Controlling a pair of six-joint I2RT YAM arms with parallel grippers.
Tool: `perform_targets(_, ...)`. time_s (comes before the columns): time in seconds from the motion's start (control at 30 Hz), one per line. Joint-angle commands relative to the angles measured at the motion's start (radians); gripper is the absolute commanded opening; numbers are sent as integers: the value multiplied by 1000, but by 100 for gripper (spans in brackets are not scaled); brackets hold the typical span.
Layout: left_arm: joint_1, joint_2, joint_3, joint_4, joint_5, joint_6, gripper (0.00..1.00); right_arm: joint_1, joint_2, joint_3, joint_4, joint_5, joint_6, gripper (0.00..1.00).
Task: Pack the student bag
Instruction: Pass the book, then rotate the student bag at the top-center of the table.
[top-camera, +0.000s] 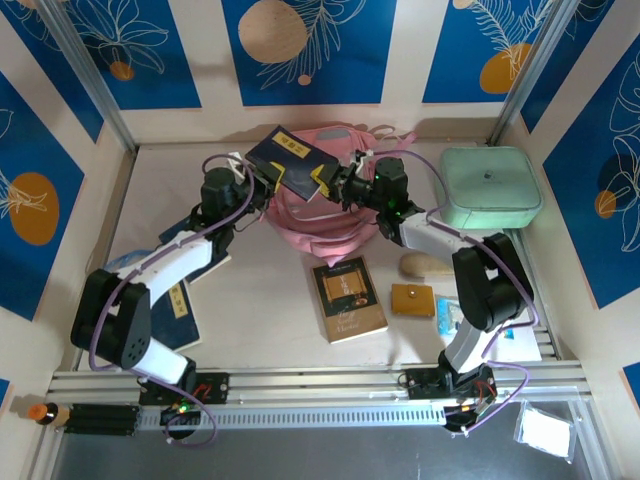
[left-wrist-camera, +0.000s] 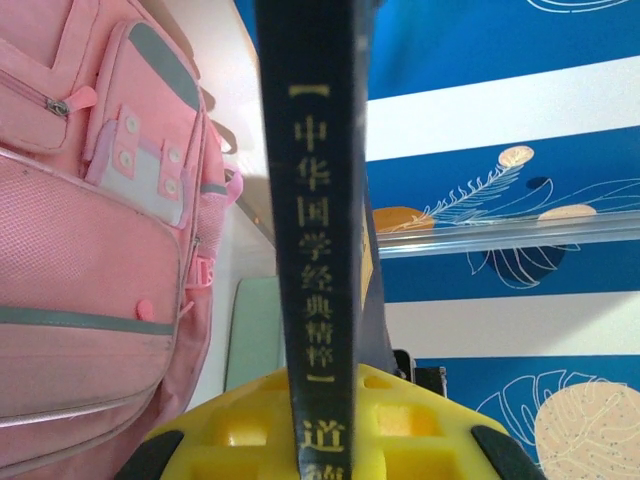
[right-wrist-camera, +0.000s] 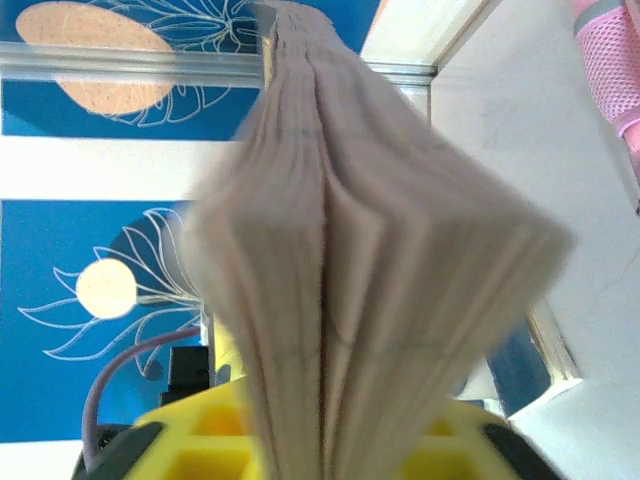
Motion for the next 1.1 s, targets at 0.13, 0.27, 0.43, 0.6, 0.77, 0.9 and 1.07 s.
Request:
perform_targets(0.13,-7,-49,2,-231,27,227,44,-27,-144,-27,-237,88,-202,0)
perform_targets(0.27,-9,-21,55,-390,65,466,65,-78,-242,-59,-386,150,-333,0)
perform_targets(0.43,-20,100,163,-495,113,646,75,-146,-362,-71,-639,273,-505,0)
perform_targets(0.6,-40,286,336,-569,174,733,75,-214,-430,-78,-802,349,-601,0)
perform_targets(0.77,-53,438,475,-675,89,791,72,-257,-437,-58,-933,406,-633,0)
perform_targets(0.9,-54,526,537,-691,98,840,72,-253,-430,-44,-1037,530,-638,0)
perform_targets(1.07,-54,588,578,-814,8,839,72,-254,-376,-38,-1045,546,-646,0)
